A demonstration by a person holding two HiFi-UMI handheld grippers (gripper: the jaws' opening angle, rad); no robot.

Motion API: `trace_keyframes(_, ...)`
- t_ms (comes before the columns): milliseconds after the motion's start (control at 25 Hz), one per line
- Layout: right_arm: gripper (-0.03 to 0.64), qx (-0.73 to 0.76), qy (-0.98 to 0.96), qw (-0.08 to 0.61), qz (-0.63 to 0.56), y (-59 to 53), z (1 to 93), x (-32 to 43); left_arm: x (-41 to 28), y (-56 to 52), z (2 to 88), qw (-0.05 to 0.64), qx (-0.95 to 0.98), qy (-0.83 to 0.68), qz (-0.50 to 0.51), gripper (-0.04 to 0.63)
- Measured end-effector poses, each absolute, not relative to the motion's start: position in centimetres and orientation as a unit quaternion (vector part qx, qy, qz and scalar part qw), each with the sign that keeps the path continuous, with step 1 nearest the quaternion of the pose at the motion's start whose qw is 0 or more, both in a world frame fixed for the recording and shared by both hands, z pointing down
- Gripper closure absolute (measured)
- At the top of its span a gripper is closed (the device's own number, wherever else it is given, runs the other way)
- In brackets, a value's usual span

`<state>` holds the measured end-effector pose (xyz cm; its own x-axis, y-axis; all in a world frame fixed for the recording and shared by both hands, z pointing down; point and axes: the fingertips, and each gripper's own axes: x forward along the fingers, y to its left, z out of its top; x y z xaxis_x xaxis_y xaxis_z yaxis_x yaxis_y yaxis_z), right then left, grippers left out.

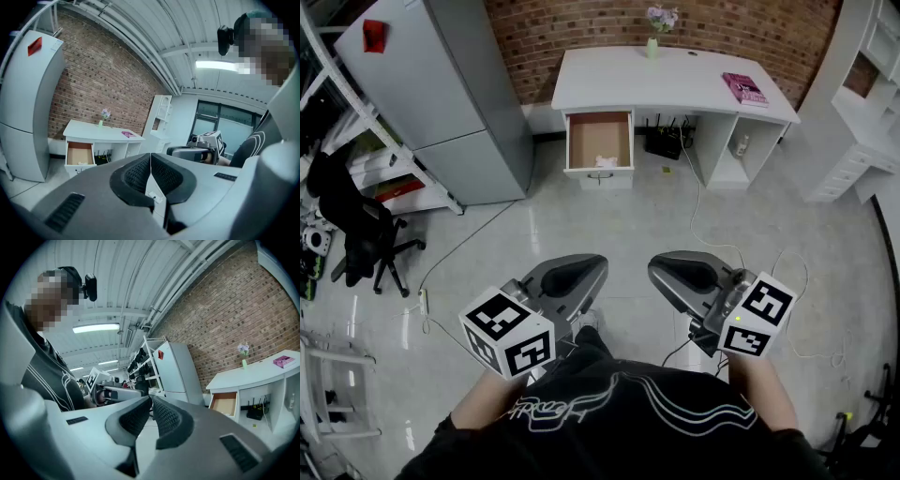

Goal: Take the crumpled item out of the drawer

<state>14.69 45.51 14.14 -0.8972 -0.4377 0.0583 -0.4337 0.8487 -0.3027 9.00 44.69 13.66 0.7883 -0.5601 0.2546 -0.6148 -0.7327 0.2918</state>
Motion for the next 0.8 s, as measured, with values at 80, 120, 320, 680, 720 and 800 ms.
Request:
trace_keyframes(80,0.561,-0.228,0.962,0.006,-0.153,45.8,14.0,14.7,9.2,45.1,13.4,0.181,0.929,-0.314,0.074,0.572)
trace_keyframes(120,0.561,-0.229,0.961,0.007,-0.153,45.8,13.9,14.8,9.3,45.3,13.4,0.18,0.93,-0.313,0.074,0.572)
trace_keyframes(320,0.561,-0.237,0.957,0.013,-0.167,44.9,15.0,15.0,9.3,44.7,14.3,0.178,0.93,-0.313,0.078,0.574)
trace_keyframes(680,0.56,-0.247,0.951,-0.003,-0.187,38.7,18.0,13.1,6.8,38.5,17.0,0.193,0.927,-0.314,0.067,0.574)
trace_keyframes(720,0.56,-0.247,0.95,-0.006,-0.189,37.7,18.4,12.7,6.4,37.5,17.3,0.197,0.926,-0.314,0.066,0.573)
trace_keyframes(800,0.56,-0.25,0.948,-0.012,-0.197,35.3,19.1,11.9,5.6,35.0,18.0,0.207,0.924,-0.313,0.069,0.573)
